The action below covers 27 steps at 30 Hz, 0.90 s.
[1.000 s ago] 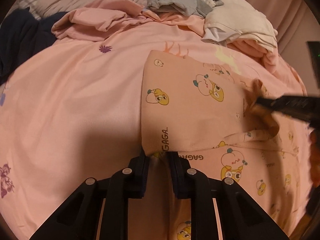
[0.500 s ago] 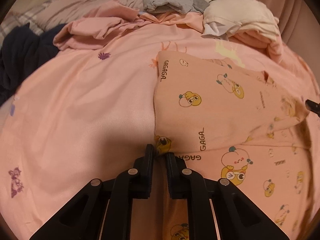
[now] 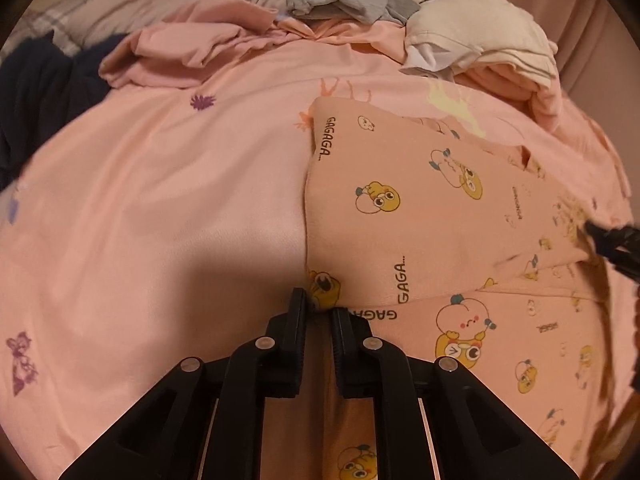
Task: Fold small clothes
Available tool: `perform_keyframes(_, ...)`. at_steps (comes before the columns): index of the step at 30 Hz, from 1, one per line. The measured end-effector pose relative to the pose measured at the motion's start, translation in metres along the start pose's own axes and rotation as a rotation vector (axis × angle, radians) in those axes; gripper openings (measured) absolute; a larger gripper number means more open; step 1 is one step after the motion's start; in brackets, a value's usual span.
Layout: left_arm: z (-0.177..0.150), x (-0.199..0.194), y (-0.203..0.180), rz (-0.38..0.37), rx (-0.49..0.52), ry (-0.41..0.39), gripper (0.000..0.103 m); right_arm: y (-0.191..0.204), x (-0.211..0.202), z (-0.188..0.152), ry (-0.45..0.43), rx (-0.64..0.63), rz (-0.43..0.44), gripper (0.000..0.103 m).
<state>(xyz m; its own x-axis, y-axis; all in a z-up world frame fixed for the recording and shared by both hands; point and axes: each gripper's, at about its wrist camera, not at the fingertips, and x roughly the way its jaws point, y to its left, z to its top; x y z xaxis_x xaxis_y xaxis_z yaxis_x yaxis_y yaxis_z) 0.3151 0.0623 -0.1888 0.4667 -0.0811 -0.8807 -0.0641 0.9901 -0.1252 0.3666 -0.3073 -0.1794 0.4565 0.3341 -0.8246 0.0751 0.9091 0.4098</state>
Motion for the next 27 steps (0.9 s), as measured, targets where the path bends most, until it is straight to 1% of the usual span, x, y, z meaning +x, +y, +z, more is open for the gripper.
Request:
perform_keyframes(1,-0.001,-0.001,0.0,-0.004,0.004,-0.002,0.011,0.003,0.007,-0.001,0.01,-0.003,0.009,0.017)
perform_keyframes(2,-0.001,-0.001,0.001,-0.009,0.005,-0.005,0.01,0.004,0.014,-0.004,0.035,0.009,0.033,0.013)
perform_keyframes(3,-0.001,-0.001,0.002,-0.015,0.002,-0.007,0.01,0.006,0.019,-0.007,0.039,0.015,0.062,0.012)
perform_keyframes(4,-0.002,-0.002,0.003,-0.02,0.0,-0.008,0.009,0.008,0.019,-0.008,0.024,0.005,0.061,0.008)
perform_keyframes(5,-0.002,-0.003,0.003,-0.024,0.001,-0.009,0.009,0.01,0.017,-0.009,-0.01,-0.007,0.054,0.006)
perform_keyframes(6,-0.002,-0.003,0.003,-0.023,0.005,-0.011,0.009,0.011,0.014,-0.009,-0.033,-0.009,0.067,0.005)
perform_keyframes(7,-0.001,-0.004,0.002,-0.016,0.014,-0.013,0.009,0.008,0.008,-0.009,-0.06,0.003,0.104,0.005)
perform_keyframes(9,-0.003,-0.007,-0.006,0.022,0.044,-0.021,0.008,0.003,-0.002,-0.007,-0.093,0.014,0.118,0.004)
perform_keyframes(11,-0.002,-0.007,-0.012,0.04,0.067,-0.021,0.007,-0.001,-0.019,-0.004,-0.13,-0.007,0.126,0.004)
perform_keyframes(14,-0.001,-0.009,-0.026,0.057,0.09,-0.018,0.007,-0.008,-0.034,-0.001,-0.157,-0.013,0.091,0.004)
perform_keyframes(16,-0.003,-0.009,-0.034,0.08,0.126,-0.021,0.007,-0.014,-0.038,0.0,-0.163,-0.018,0.091,0.004)
perform_keyframes(18,-0.006,-0.005,-0.04,0.133,0.179,-0.019,0.007,-0.021,-0.034,-0.001,-0.145,-0.02,0.048,0.004)
perform_keyframes(20,-0.01,-0.001,-0.043,0.167,0.209,-0.024,0.007,-0.031,-0.021,-0.004,-0.113,0.001,0.0,0.005)
perform_keyframes(21,-0.012,0.0,-0.043,0.173,0.227,-0.024,0.007,-0.038,-0.017,-0.005,-0.099,0.01,-0.019,0.006)
perform_keyframes(22,-0.013,-0.001,-0.042,0.174,0.239,-0.021,0.007,-0.045,-0.007,-0.009,-0.064,0.018,-0.077,0.005)
perform_keyframes(23,-0.014,-0.002,-0.04,0.175,0.248,-0.014,0.007,-0.048,-0.004,-0.012,-0.056,0.014,-0.074,0.004)
perform_keyframes(24,-0.013,-0.005,-0.038,0.183,0.251,0.005,0.007,-0.049,-0.006,-0.013,-0.071,0.004,-0.061,0.006)
perform_keyframes(25,-0.012,-0.01,-0.035,0.174,0.246,0.021,0.007,-0.048,-0.012,-0.014,-0.067,-0.015,-0.069,0.008)
perform_keyframes(27,-0.009,-0.028,-0.028,0.151,0.211,0.022,0.007,-0.044,-0.022,-0.013,-0.062,-0.052,-0.115,0.015)
